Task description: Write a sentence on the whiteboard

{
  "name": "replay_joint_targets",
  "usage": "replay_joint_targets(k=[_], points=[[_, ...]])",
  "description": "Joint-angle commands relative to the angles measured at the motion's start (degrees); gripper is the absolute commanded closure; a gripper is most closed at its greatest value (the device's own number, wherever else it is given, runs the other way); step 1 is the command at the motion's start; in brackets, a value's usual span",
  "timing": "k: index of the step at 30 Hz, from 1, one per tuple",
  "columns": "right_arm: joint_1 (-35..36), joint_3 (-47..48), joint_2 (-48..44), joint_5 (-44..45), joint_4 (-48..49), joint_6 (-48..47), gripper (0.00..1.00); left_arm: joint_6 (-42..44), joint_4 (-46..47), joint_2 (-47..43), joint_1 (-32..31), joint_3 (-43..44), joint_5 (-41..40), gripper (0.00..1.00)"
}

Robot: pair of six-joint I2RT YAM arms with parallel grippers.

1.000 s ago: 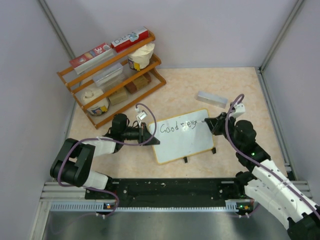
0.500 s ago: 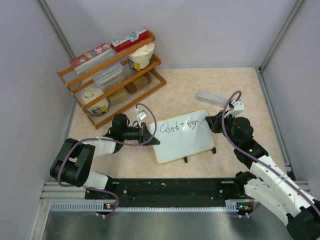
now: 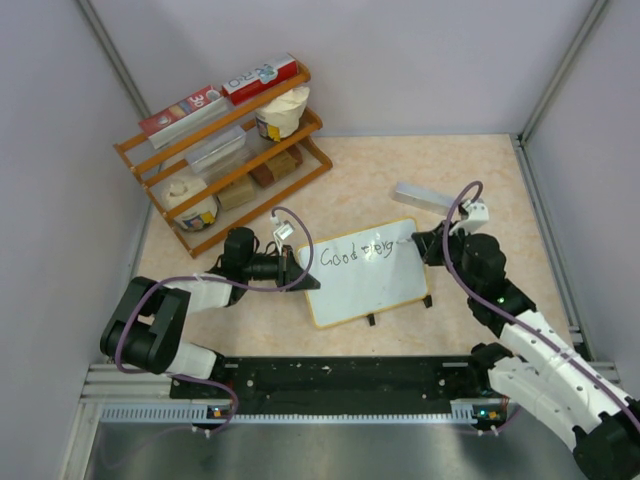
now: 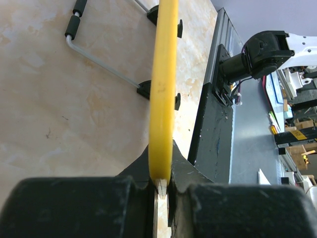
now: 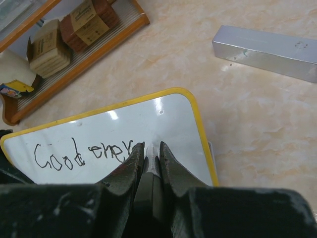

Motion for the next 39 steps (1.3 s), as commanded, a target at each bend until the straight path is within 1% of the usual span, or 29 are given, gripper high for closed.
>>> replay_joint_targets(k=[1, 8, 19, 28, 33, 39], points=[[-0.7, -0.7, -1.4, 0.5, 0.0, -0.7, 1.0, 3.6, -1.1, -0.7, -0.7, 0.7, -3.6, 1.0], [-0.7, -1.8, -2.2, -0.6, 0.7, 0.0, 1.0, 3.6, -1.2, -0.6, -0.8, 0.8, -3.6, 1.0], [-0.6, 2.8, -1.7, -1.3, 2.9, 0.2, 1.0, 3.7, -1.4, -0.6, -0.9, 0.8, -3.6, 1.0], [-0.6, 3.5, 1.0, -0.6, 4.2, 0.2, 1.0, 3.7, -1.3, -0.3, -1.0, 0.8, -3.6, 1.0], [-0.6, 2.6, 2.5, -0.3, 4.2, 0.5, 1.0, 3.7, -1.4, -0.5, -1.0, 0.9, -3.6, 1.0], [-0.7, 0.9, 1.0, 1.1, 2.9, 0.4, 1.0, 3.8, -1.4, -0.4, -1.0, 0.9, -3.6, 1.0]])
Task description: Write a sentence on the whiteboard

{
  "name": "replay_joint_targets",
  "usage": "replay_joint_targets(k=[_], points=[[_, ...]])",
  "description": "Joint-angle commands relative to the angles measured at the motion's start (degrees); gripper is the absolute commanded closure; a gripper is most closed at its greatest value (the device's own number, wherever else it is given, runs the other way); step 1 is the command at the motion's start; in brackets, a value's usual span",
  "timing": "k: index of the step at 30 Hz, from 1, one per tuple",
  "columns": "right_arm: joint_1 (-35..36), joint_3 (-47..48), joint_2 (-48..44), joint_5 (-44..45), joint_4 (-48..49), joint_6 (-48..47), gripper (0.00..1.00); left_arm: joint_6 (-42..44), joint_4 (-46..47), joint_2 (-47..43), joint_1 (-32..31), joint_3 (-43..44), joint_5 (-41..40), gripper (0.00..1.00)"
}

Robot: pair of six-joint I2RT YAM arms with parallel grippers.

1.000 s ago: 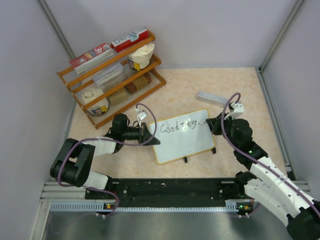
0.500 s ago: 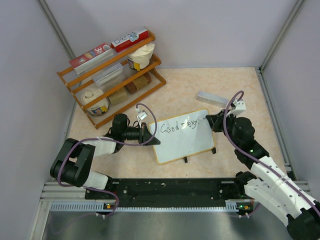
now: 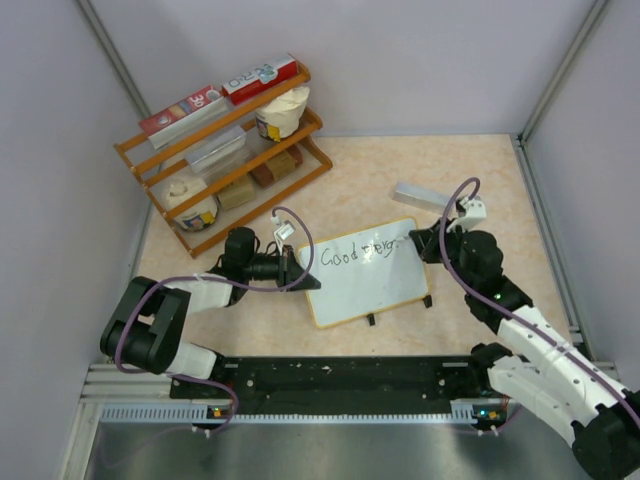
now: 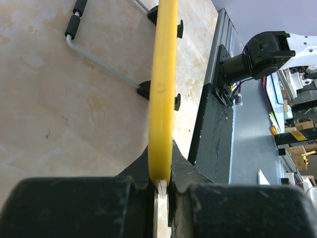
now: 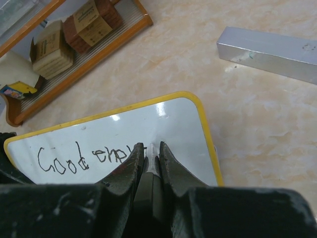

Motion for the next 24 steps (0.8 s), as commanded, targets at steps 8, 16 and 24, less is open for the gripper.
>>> replay_joint_targets(k=[8, 16, 24], points=[[-0.7, -1.0, -2.5, 1.7, -1.4, -0.7, 1.0, 4.0, -1.3, -0.5, -0.6, 0.8, -3.3, 1.0], [-0.7, -2.5, -3.2, 1.6, -2.1, -0.8, 1.0, 4.0, -1.3, -0.4, -0.7, 0.8, -3.3, 1.0], [-0.7, 0.4, -6.2, 1.5, -2.0, -0.5, 1.0, 4.0, -1.3, -0.6, -0.7, 0.8, -3.3, 1.0]])
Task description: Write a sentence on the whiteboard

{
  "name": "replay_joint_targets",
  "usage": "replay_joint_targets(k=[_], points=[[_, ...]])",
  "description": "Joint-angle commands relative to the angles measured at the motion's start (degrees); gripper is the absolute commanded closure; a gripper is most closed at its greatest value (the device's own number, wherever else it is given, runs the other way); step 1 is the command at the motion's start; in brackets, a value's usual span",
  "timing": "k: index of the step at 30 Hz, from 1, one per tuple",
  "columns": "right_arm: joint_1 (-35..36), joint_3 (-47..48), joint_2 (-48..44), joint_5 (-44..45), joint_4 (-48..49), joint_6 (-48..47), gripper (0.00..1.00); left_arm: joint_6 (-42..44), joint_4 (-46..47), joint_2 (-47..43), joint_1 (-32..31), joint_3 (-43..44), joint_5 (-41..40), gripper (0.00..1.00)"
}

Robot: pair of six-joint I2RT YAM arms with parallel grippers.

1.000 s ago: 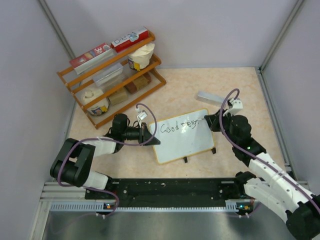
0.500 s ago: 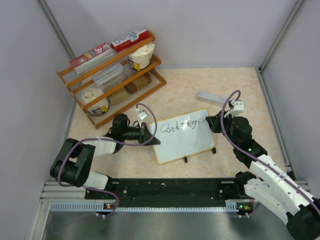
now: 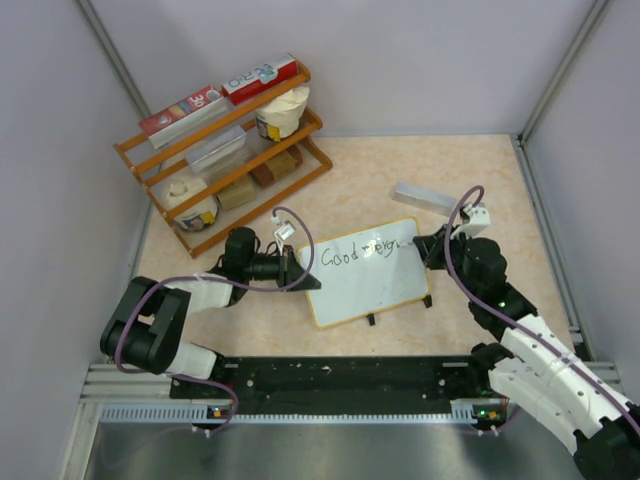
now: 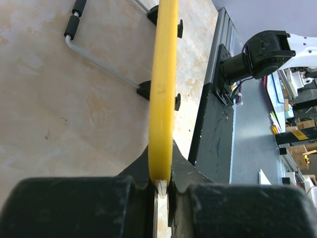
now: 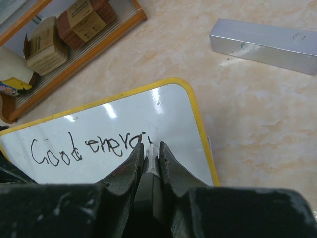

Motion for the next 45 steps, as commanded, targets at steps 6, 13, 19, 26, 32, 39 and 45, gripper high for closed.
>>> replay_joint_targets(k=[6, 13, 19, 26, 32, 39, 45], points=[[-0.8, 4.2, -2.9, 1.9, 1.0, -0.3, 1.0, 3.8, -1.4, -0.6, -0.6, 0.7, -3.2, 1.0], [-1.2, 4.3, -0.3, 2.5, 2.6, -0.4, 1.0, 3.9, -1.4, -0.6, -0.6, 0.7, -3.2, 1.0], [-1.3, 3.8, 1.7, 2.6, 3.1, -0.6, 1.0, 3.9, -1.4, -0.6, -0.6, 0.7, -3.2, 1.0], [-1.3, 2.4, 1.9, 1.8, 2.4, -0.2, 1.0, 3.9, -1.4, -0.6, -0.6, 0.7, -3.2, 1.0], [-1.3, 1.6, 1.8, 0.5, 1.5, -0.4, 1.0, 3.9, -1.4, -0.6, -0.6, 0.7, -3.1, 1.0], [-1.3, 0.6, 1.6, -0.5, 1.0, -0.3, 1.0, 3.9, -1.4, -0.6, -0.6, 0.8, -3.2, 1.0], [-1.4, -0.2, 0.5, -0.6, 0.3, -0.4, 1.0, 3.9, -1.4, -0.6, -0.6, 0.8, -3.3, 1.0]])
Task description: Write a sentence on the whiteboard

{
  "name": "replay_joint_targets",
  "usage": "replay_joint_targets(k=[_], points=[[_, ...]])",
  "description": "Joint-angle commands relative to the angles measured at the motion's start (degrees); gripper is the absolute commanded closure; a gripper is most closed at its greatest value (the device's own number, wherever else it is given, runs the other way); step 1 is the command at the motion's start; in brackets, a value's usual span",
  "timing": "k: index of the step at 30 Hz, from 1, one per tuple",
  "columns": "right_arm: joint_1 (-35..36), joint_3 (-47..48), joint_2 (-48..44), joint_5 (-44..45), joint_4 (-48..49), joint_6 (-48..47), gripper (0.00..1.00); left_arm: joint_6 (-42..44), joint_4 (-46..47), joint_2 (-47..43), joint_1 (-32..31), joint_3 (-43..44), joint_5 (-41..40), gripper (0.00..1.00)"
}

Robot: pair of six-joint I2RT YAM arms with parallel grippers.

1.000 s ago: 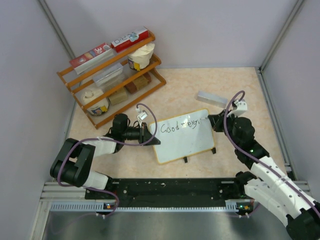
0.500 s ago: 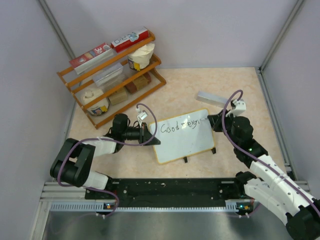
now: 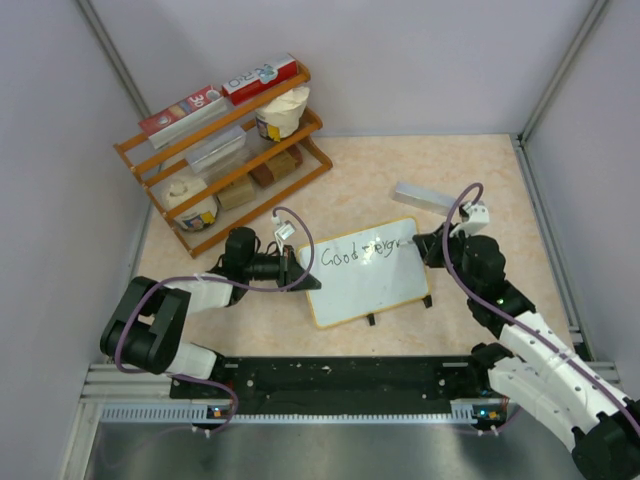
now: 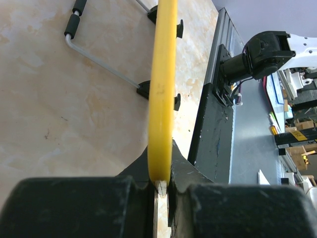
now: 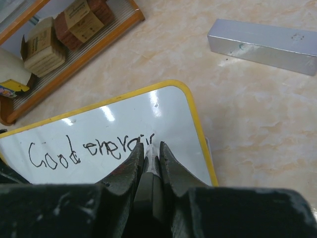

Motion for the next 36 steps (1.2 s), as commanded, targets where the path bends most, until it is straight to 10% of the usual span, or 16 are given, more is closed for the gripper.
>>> replay_joint_targets(k=[1, 36], points=[[-0.6, -0.8, -1.0, -0.4, -0.5, -0.4, 1.0, 4.0, -1.2, -0.5, -0.5, 0.7, -3.1, 1.0], [-1.6, 7.4, -12.2, -7.5, -8.5, 2.5, 1.0, 4.2, -1.3, -0.7, -0.6, 0.7, -3.1, 1.0]])
